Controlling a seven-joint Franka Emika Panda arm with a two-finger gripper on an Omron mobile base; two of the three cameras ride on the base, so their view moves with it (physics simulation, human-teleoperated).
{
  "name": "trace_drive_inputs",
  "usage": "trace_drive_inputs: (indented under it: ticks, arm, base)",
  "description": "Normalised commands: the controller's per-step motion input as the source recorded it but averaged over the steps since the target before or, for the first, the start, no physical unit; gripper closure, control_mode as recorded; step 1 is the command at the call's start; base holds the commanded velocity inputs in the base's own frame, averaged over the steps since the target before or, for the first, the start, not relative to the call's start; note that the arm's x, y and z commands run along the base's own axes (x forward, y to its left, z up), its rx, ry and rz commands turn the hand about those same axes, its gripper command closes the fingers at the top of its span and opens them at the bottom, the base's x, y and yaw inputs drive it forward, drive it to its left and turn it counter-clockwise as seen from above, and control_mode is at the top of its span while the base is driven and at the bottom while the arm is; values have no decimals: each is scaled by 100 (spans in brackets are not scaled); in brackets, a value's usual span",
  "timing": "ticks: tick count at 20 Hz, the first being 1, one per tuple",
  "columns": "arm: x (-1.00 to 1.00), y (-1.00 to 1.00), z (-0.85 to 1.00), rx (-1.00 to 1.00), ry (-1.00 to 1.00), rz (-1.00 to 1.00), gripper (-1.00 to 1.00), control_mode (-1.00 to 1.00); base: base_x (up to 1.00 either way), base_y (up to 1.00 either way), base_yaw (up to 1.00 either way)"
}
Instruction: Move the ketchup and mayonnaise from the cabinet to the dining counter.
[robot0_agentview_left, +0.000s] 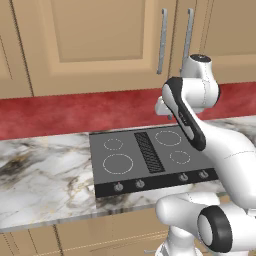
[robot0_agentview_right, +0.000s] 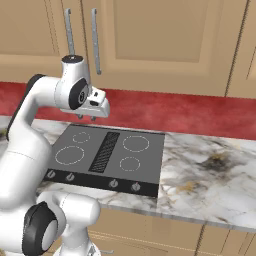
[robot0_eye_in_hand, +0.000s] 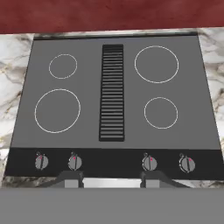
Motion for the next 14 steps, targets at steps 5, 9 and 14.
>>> trace_drive_inputs:
  ticks: [5,9,14]
  arm:
    - [-10,1,0,0,-4,0,-100,-100]
    - [-17,4,1,-6,-24,1,-100,-100]
    - [-16,0,18,-4,-24,0,-100,-100]
  base:
    - [0,0,0]
    - [0,0,0]
    - [0,0,0]
